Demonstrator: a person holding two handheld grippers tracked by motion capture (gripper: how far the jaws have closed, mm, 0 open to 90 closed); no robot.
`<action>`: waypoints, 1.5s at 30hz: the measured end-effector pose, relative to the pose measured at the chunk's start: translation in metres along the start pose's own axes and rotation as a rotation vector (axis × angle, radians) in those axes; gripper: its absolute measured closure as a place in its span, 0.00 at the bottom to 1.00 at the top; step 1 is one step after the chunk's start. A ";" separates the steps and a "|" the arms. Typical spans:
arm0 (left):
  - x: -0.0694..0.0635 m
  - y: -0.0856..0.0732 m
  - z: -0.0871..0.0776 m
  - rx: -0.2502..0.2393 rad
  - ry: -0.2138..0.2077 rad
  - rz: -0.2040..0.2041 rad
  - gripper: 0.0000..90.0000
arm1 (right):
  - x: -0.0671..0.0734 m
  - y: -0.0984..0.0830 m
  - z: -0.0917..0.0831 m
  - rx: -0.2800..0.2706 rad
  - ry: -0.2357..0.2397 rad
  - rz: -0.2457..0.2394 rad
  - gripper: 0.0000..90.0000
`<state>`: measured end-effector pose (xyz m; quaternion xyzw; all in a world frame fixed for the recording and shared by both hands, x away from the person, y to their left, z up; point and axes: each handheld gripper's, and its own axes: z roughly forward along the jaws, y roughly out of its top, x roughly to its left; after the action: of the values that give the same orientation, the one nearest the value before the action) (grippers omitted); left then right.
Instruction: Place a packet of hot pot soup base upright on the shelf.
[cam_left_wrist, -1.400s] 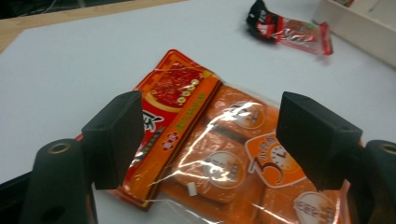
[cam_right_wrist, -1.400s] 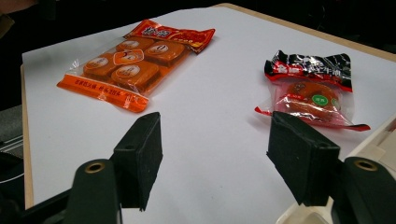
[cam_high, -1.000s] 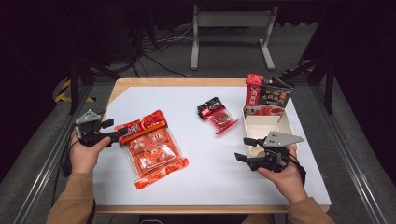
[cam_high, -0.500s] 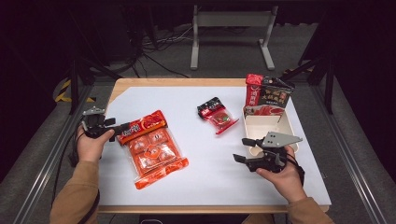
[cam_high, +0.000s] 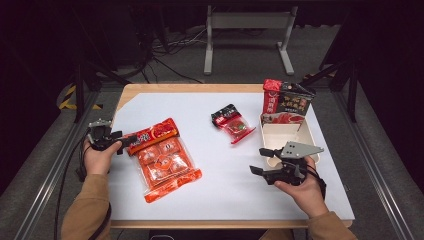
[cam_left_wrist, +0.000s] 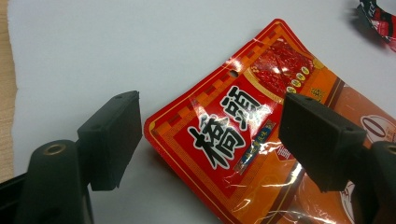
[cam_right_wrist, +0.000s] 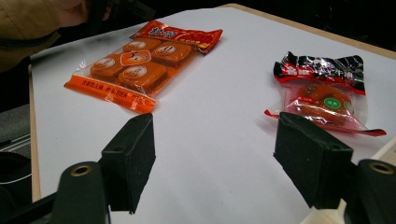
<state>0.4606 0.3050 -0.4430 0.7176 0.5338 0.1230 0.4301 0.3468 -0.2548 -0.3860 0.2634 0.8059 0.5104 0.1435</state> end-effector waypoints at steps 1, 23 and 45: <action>0.000 -0.001 0.001 -0.006 0.007 0.001 0.25 | 0.000 0.000 0.000 0.000 -0.001 0.001 0.33; 0.010 -0.011 0.008 0.042 -0.116 -0.116 0.35 | 0.004 -0.007 0.009 0.035 0.011 -0.011 0.32; -0.008 -0.011 0.017 0.038 -0.163 -0.058 0.64 | 0.004 -0.008 0.011 0.041 0.020 -0.011 0.31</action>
<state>0.4612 0.2907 -0.4587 0.7175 0.5198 0.0414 0.4618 0.3467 -0.2468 -0.3976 0.2570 0.8190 0.4956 0.1329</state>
